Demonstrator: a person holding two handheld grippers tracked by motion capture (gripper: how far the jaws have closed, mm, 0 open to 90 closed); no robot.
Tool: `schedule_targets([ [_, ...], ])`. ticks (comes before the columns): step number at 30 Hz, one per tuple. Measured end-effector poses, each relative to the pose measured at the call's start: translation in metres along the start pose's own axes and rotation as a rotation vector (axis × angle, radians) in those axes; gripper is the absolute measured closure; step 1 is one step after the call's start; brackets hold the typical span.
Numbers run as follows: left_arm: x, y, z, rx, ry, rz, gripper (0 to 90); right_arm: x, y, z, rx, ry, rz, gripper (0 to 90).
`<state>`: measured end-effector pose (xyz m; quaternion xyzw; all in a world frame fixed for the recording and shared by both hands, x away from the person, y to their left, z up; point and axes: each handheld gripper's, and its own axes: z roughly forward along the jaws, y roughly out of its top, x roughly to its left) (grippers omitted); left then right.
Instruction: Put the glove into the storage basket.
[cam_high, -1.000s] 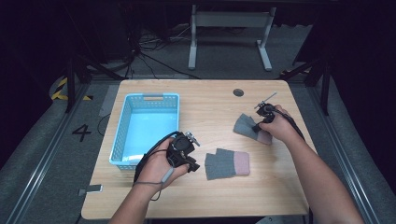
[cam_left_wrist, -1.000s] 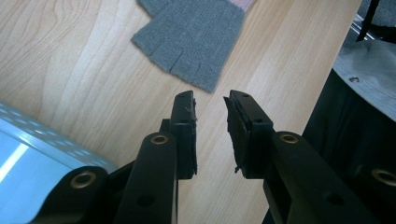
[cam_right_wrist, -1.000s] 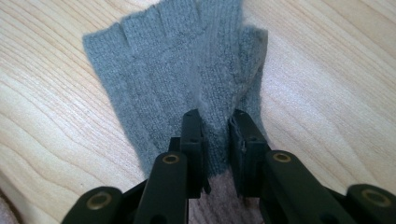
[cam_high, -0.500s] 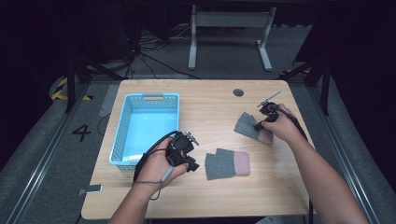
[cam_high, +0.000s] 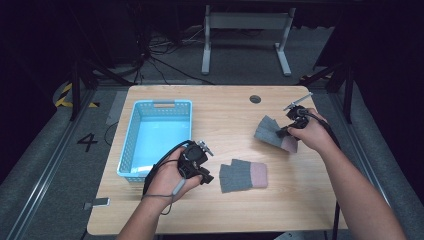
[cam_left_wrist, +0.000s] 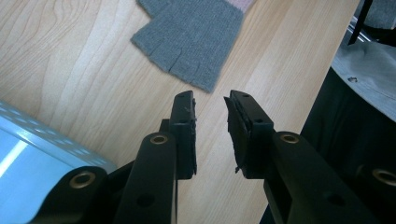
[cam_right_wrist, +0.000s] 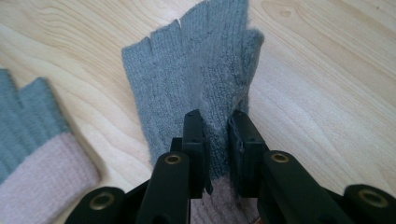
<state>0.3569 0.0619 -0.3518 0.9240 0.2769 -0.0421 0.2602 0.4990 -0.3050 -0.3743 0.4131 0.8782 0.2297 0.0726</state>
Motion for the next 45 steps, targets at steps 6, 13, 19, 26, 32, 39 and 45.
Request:
schedule_targets([
  [6, -0.001, 0.000, -0.001, 0.003, 0.001, 0.006, 72.0, 0.011, 0.000, -0.014, -0.012, 0.004, -0.033, 78.6],
  [13, 0.000, 0.000, -0.002, 0.004, 0.001, 0.004, 72.0, 0.024, -0.001, -0.028, -0.020, 0.018, -0.064, 78.6],
  [19, 0.000, -0.001, -0.002, 0.000, 0.004, 0.000, 71.9, 0.037, -0.002, -0.037, -0.024, 0.041, -0.095, 78.5],
  [26, -0.001, -0.001, -0.003, 0.000, 0.005, 0.003, 71.5, 0.058, -0.003, -0.046, -0.031, 0.064, -0.141, 78.3],
  [32, -0.001, -0.001, -0.003, 0.000, 0.005, 0.002, 71.6, 0.077, -0.001, -0.048, -0.031, 0.091, -0.182, 78.0],
  [39, -0.001, -0.001, -0.003, -0.002, 0.006, 0.003, 71.6, 0.095, 0.001, -0.046, -0.026, 0.122, -0.219, 77.9],
  [45, -0.001, -0.001, -0.004, -0.003, 0.008, 0.002, 71.6, 0.109, 0.001, -0.044, -0.015, 0.147, -0.251, 77.9],
])
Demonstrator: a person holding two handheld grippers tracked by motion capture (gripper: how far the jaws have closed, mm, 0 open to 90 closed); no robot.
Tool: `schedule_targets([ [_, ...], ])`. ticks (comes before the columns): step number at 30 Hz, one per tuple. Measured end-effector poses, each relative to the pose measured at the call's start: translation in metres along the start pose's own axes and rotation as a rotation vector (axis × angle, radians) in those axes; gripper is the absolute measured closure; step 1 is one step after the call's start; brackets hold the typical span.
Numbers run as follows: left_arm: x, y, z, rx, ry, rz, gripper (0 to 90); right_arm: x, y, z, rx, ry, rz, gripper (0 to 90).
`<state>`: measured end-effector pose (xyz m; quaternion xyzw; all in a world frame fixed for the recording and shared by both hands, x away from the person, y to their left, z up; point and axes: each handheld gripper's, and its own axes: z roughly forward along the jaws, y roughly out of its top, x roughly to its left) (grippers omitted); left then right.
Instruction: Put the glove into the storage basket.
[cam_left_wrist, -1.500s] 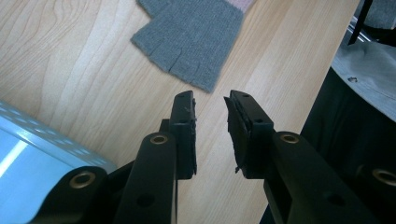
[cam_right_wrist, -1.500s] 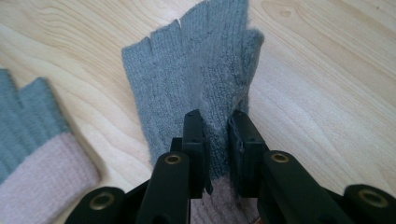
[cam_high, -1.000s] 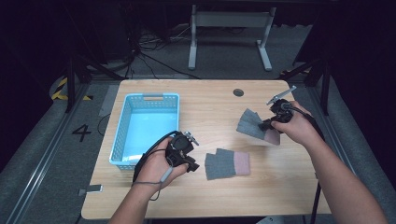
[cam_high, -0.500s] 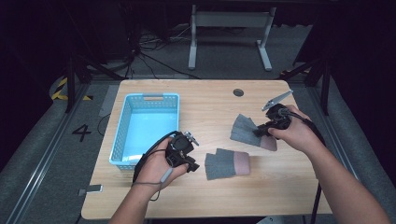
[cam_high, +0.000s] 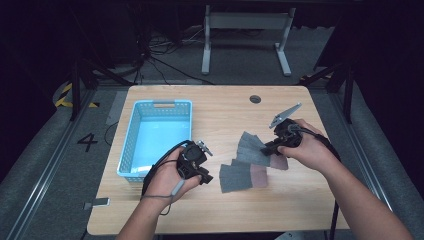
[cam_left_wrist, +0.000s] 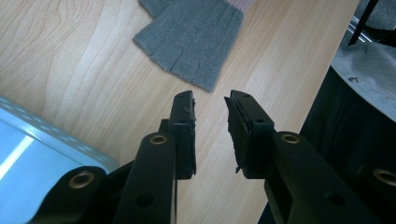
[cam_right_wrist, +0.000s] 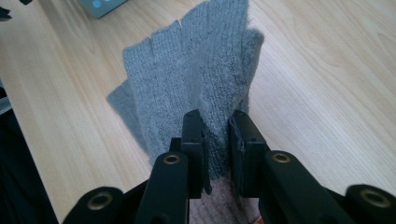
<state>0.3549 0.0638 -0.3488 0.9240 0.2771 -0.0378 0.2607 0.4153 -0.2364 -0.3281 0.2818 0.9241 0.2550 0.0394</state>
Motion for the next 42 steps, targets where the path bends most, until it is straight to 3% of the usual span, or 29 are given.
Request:
schedule_targets([
  [23, 0.001, 0.000, 0.001, 0.007, -0.003, -0.001, 71.9, 0.026, 0.005, 0.042, 0.075, 0.097, -0.072, 77.5],
  [42, 0.001, 0.000, 0.001, 0.011, 0.000, 0.001, 72.0, 0.034, 0.008, 0.074, 0.163, 0.114, -0.138, 76.9],
])
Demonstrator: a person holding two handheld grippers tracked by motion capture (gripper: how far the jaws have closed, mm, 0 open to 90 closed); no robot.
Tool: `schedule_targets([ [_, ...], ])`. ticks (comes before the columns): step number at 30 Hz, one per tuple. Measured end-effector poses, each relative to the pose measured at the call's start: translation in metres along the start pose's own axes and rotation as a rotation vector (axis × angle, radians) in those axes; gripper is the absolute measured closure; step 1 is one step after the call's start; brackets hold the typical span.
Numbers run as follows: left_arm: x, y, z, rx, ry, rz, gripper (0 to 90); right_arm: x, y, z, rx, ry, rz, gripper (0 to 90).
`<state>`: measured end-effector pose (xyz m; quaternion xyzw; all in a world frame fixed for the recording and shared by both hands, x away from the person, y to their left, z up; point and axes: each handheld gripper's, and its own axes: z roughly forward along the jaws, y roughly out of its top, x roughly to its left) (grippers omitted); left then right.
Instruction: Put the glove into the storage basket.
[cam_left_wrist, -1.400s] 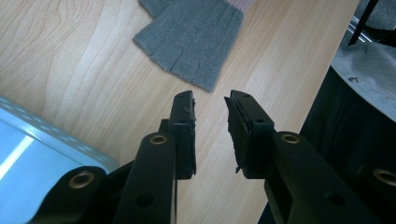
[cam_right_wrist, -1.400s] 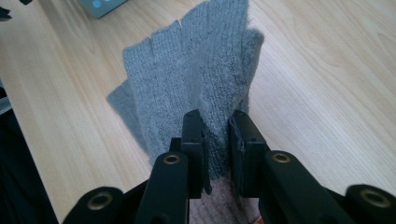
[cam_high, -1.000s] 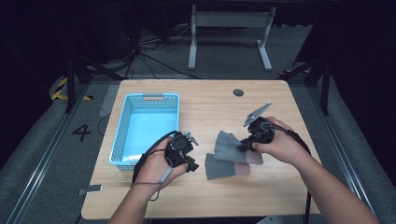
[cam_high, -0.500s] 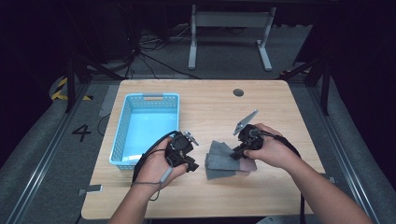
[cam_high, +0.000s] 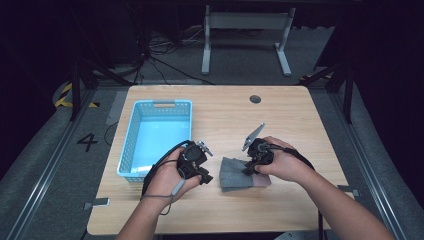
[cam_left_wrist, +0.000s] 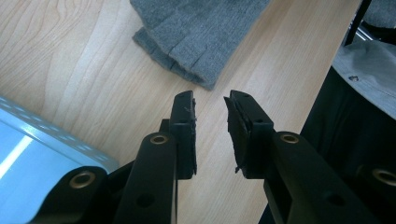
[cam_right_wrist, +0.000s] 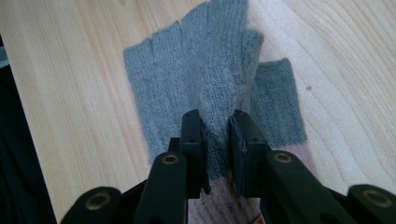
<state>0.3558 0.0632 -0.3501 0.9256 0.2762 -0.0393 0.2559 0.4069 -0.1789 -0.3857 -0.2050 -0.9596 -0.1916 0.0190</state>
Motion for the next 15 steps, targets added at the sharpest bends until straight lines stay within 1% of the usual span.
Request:
schedule_targets([
  [3, -0.0004, -0.0001, -0.0002, -0.001, -0.002, -0.002, 72.0, -0.0003, 0.0002, 0.0027, 0.010, -0.011, -0.012, 76.9],
  [9, 0.0002, -0.0002, 0.0000, 0.000, -0.001, -0.002, 71.8, -0.0019, 0.0002, 0.0044, 0.010, -0.015, -0.015, 76.8],
  [15, 0.0003, -0.0006, -0.0011, -0.003, -0.001, -0.002, 71.6, -0.0021, 0.0003, 0.0080, 0.024, -0.013, -0.044, 76.8],
])
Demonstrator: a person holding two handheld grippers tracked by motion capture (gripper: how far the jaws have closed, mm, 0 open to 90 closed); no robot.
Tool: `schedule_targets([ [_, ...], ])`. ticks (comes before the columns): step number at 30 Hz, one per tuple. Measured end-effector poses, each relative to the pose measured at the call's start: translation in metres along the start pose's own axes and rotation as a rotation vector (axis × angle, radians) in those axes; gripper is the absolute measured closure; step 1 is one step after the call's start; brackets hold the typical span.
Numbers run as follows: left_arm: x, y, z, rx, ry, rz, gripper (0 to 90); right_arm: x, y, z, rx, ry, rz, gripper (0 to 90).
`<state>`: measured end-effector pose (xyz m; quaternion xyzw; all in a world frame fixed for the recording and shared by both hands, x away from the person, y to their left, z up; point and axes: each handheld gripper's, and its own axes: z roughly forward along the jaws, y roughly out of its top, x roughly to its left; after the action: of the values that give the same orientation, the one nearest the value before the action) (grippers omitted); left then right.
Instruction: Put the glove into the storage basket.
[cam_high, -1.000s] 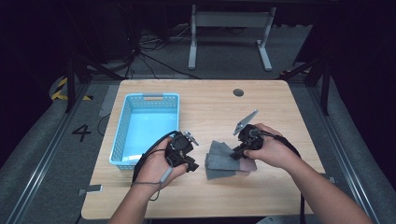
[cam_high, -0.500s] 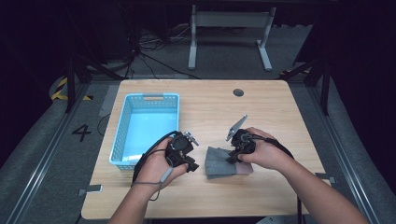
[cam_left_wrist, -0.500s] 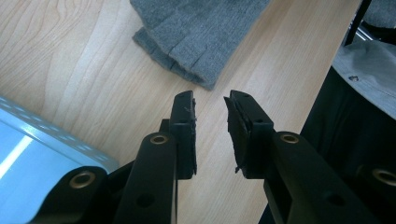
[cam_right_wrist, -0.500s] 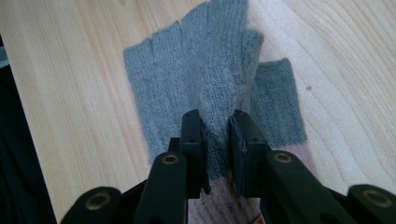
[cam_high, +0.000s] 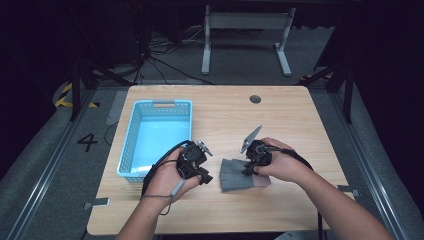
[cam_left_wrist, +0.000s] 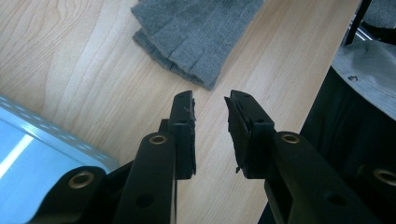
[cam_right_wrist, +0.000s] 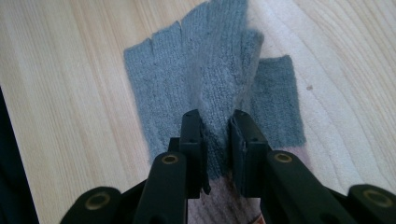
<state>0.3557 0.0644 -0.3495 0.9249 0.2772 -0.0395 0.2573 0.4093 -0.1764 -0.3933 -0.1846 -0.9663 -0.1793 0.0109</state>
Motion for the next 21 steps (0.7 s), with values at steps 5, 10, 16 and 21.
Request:
schedule_targets([
  [5, -0.0002, 0.0001, 0.0005, 0.001, 0.000, -0.001, 71.5, 0.0021, -0.0001, 0.0015, 0.009, 0.003, -0.011, 76.5],
  [10, -0.0004, 0.0001, 0.0004, 0.002, 0.000, -0.001, 71.5, 0.0016, 0.0004, 0.0042, 0.010, 0.005, -0.018, 76.1],
  [16, 0.0001, 0.0006, 0.0020, 0.009, -0.001, 0.001, 71.5, 0.0003, 0.0005, 0.0050, 0.004, -0.005, -0.014, 74.9],
  [21, -0.0011, 0.0005, 0.0019, 0.008, -0.001, 0.001, 71.3, 0.0000, -0.0002, 0.0079, 0.001, -0.030, -0.024, 71.9],
])
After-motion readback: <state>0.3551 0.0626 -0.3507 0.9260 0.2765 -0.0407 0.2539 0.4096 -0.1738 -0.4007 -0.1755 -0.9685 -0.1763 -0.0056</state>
